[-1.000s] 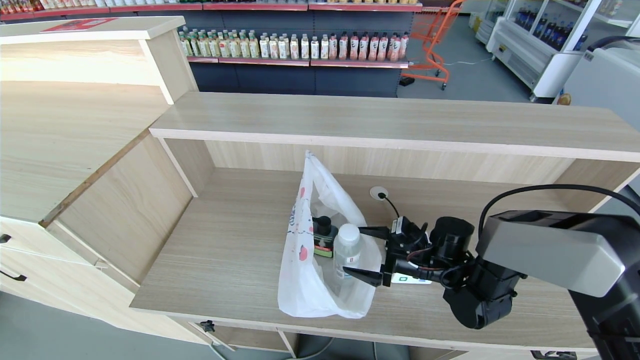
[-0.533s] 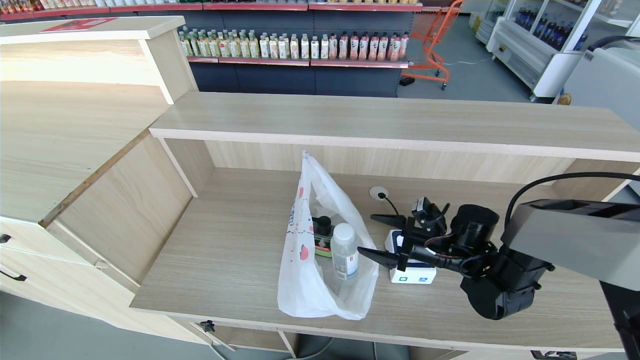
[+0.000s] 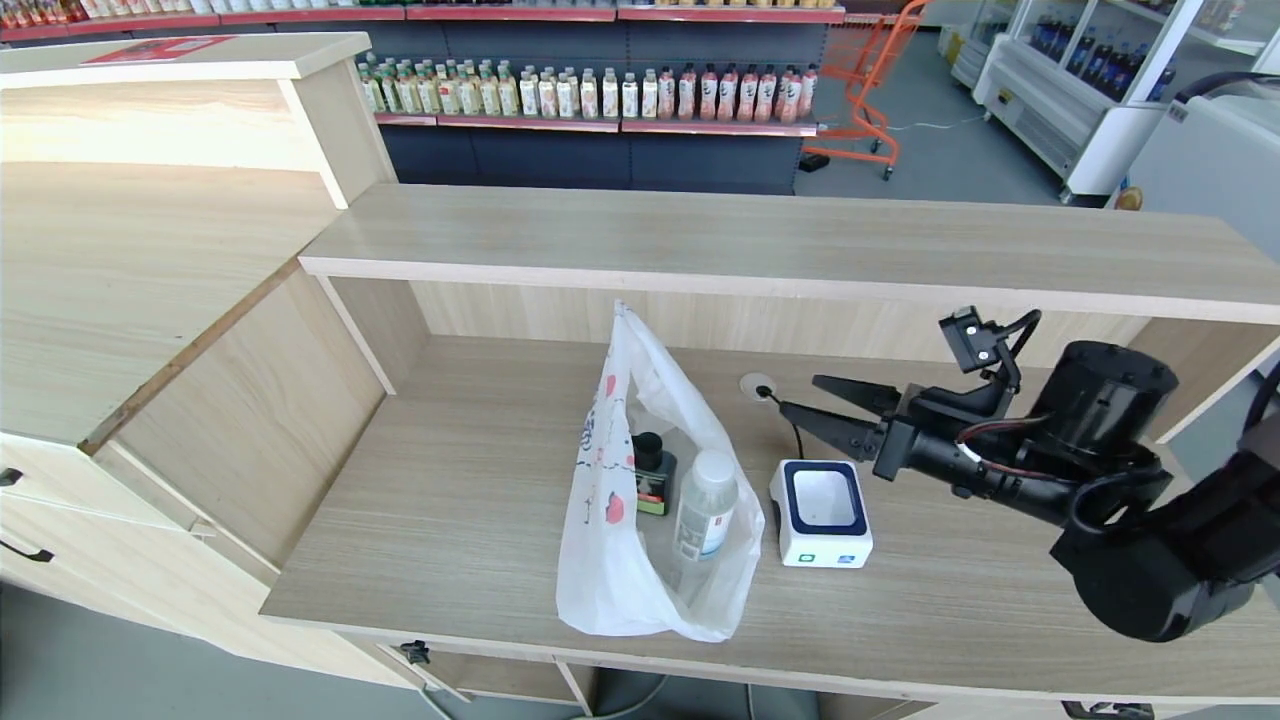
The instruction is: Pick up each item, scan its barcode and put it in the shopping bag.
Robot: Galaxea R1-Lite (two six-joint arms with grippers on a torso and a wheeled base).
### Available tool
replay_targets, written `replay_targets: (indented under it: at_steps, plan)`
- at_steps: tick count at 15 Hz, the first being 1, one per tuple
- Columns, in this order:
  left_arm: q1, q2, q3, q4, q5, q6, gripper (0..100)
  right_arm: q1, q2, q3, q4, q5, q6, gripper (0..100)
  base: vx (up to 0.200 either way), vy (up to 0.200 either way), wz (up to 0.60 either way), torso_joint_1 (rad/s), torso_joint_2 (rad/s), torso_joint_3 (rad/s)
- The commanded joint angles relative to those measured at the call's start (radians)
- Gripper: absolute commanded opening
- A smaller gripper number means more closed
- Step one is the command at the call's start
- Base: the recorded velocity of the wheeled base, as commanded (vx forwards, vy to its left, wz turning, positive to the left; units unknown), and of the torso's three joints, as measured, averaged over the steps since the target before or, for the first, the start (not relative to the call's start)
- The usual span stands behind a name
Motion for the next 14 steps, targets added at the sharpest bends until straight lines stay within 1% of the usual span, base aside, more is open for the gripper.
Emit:
replay_targets:
  at_steps: [1,3,4,5,7,8,10,11,12,13,14]
  plan:
    - [0.000,0.000,0.000,0.000,0.000,0.000,100,-0.128,-0.369,0.096,0.260,-0.070,-0.007,100,0.000,0.000,0.00,0.000,0.00,0.000]
    - [0.000,0.000,0.000,0.000,0.000,0.000,100,-0.313,-0.616,0.221,0.553,-0.091,-0.174,100,0.000,0.000,0.00,0.000,0.00,0.000]
    - [0.000,0.000,0.000,0.000,0.000,0.000,100,-0.384,-0.732,0.289,0.662,-0.136,-0.234,100,0.000,0.000,0.00,0.000,0.00,0.000]
    - [0.002,0.000,0.000,0.000,0.000,0.000,100,-0.396,-0.878,0.379,0.737,-0.206,-0.236,100,0.000,0.000,0.00,0.000,0.00,0.000]
    - [0.000,0.000,0.000,0.000,0.000,0.000,100,-0.385,-1.174,0.568,0.852,-0.347,-0.214,100,0.000,0.000,0.00,0.000,0.00,0.000]
    - [0.000,0.000,0.000,0.000,0.000,0.000,100,-0.365,-1.338,0.625,0.927,-0.406,-0.220,100,0.000,0.000,0.00,0.000,0.00,0.000]
    - [0.000,0.000,0.000,0.000,0.000,0.000,100,-0.339,-1.601,0.625,1.225,-0.519,-0.223,100,0.000,0.000,0.00,0.000,0.00,0.000]
    - [0.000,0.000,0.000,0.000,0.000,0.000,100,-0.338,-1.711,0.625,1.315,-0.565,-0.213,100,0.000,0.000,0.00,0.000,0.00,0.000]
    - [0.002,0.000,0.000,0.000,0.000,0.000,100,-0.321,-1.792,0.625,1.352,-0.576,-0.202,100,0.000,0.000,0.00,0.000,0.00,0.000]
    - [0.000,0.000,0.000,0.000,0.000,0.000,100,-0.279,-1.878,0.625,1.354,-0.574,-0.209,100,0.000,0.000,0.00,0.000,0.00,0.000]
    - [0.000,0.000,0.000,0.000,0.000,0.000,100,-0.264,-1.923,0.625,1.346,-0.562,-0.237,100,0.000,0.000,0.00,0.000,0.00,0.000]
